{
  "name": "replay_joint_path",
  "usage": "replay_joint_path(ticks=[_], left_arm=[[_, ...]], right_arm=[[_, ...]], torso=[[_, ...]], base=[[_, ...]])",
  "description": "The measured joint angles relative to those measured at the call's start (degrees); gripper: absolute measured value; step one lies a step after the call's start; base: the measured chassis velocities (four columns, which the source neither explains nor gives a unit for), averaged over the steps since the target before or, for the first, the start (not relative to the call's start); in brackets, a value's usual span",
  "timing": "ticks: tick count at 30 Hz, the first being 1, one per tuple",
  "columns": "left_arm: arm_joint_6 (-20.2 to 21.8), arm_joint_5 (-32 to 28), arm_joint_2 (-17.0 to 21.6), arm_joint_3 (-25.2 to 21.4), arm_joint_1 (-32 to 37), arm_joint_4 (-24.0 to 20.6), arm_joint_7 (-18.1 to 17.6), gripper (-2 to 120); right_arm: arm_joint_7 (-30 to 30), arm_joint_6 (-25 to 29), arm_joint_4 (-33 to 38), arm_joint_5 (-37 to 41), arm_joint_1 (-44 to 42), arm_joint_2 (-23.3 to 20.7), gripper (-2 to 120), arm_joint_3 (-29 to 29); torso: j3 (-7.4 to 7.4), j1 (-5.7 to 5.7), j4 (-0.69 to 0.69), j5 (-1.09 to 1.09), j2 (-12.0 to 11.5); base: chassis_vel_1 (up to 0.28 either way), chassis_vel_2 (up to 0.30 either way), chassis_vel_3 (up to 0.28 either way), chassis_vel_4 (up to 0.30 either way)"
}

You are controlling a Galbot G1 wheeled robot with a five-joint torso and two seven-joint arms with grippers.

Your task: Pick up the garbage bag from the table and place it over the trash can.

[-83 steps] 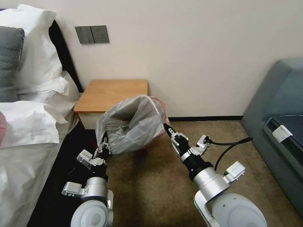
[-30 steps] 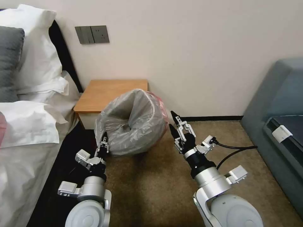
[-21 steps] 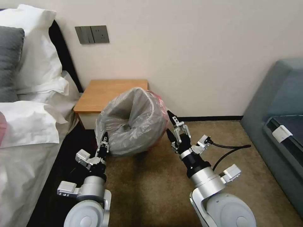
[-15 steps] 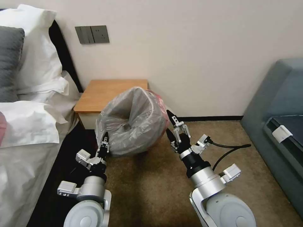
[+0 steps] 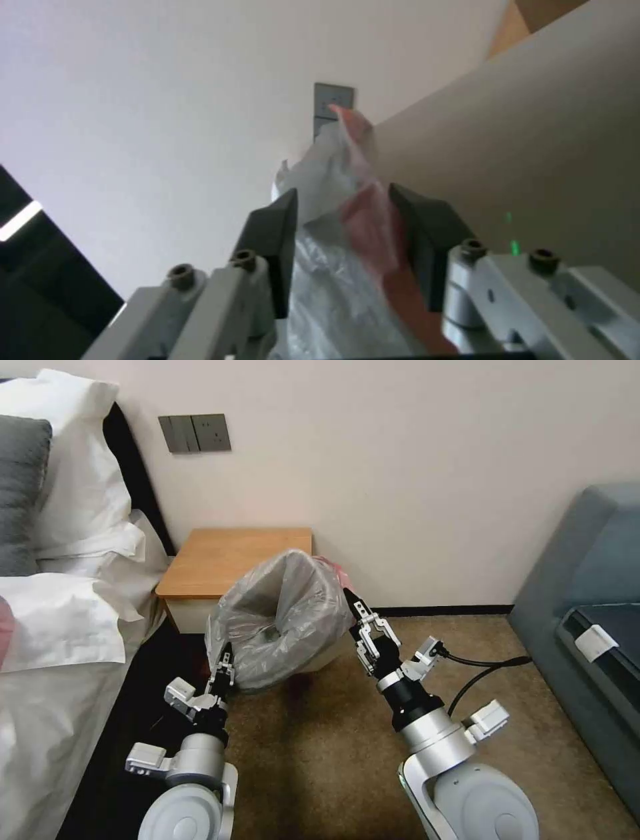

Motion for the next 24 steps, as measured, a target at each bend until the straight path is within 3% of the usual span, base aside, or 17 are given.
replay_joint_path(ticks=[11,24], left_arm=[[-0.3,0.0,-0.2,0.1,-0.4,0.5,0.5,8],[-0.4,-0.2,0.1,0.2,-0.1,-0.1,0.6,8]], right_arm=[[1.8,1.0,-1.2,-2.2,0.1,0.1,0,0.0],[6.0,2.2,-4.8,-9.6,0.4,0.6,0,0.5]], torso=[[0.00,0.00,0.00,0.00,0.0],[0.00,0.00,0.00,0.00,0.0]], base=[[0.000,0.000,0.000,0.000],[0.000,0.000,0.000,0.000]])
